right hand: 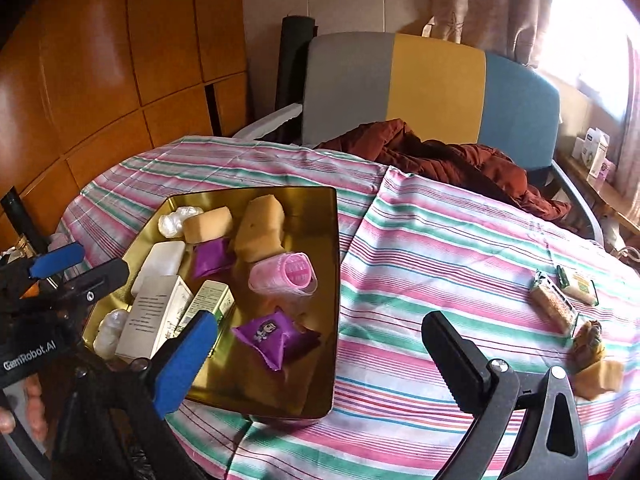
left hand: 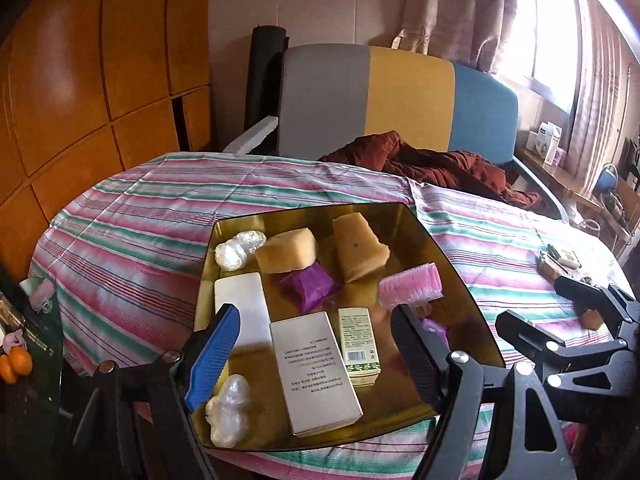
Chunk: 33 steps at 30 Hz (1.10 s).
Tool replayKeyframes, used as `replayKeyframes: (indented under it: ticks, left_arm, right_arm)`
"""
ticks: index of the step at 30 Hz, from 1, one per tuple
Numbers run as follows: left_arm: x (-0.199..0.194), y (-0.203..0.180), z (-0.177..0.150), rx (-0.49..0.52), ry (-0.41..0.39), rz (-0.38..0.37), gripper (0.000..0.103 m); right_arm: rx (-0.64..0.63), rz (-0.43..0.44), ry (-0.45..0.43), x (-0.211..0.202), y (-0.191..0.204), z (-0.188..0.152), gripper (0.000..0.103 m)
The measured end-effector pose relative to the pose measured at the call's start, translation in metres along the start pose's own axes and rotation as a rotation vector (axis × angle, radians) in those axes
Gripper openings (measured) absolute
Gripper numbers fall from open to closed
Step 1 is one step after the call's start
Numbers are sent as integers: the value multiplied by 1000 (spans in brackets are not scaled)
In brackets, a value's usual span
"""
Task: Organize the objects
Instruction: 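Move both grippers back toward the remaining items on the cloth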
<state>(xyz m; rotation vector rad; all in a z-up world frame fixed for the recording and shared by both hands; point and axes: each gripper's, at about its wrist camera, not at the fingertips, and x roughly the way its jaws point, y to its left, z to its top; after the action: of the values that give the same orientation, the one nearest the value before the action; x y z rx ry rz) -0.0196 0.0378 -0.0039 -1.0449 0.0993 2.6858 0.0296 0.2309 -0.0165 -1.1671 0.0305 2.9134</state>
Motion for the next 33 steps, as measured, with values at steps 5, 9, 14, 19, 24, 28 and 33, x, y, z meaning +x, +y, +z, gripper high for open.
replayKeyframes:
  ticks: [5, 9, 14, 19, 24, 28, 33]
  left_arm:
    - [-2, -7, 1, 23, -7, -7, 79]
    - [-3, -13, 2, 40, -9, -15, 79]
    - [-3, -22, 3, 63, -7, -30, 79]
    - [-2, -32, 5, 89, -6, -47, 79]
    - [1, -42, 9, 116, -4, -65, 79]
    - [3, -53, 10, 139, 0, -99, 79]
    - [4, -64, 13, 157, 7, -167, 79]
  right_arm:
    - [20, -13, 0, 0, -8, -2, 103]
    - [34, -27, 1, 0, -17, -3, 103]
    - [60, -51, 10, 0, -32, -7, 103]
    - [91, -87, 20, 1, -53, -9, 103]
    - [134, -134, 38, -1, -83, -12, 103]
    - [186, -153, 49, -6, -111, -12, 103]
    - [278, -198, 47, -19, -155, -13, 103]
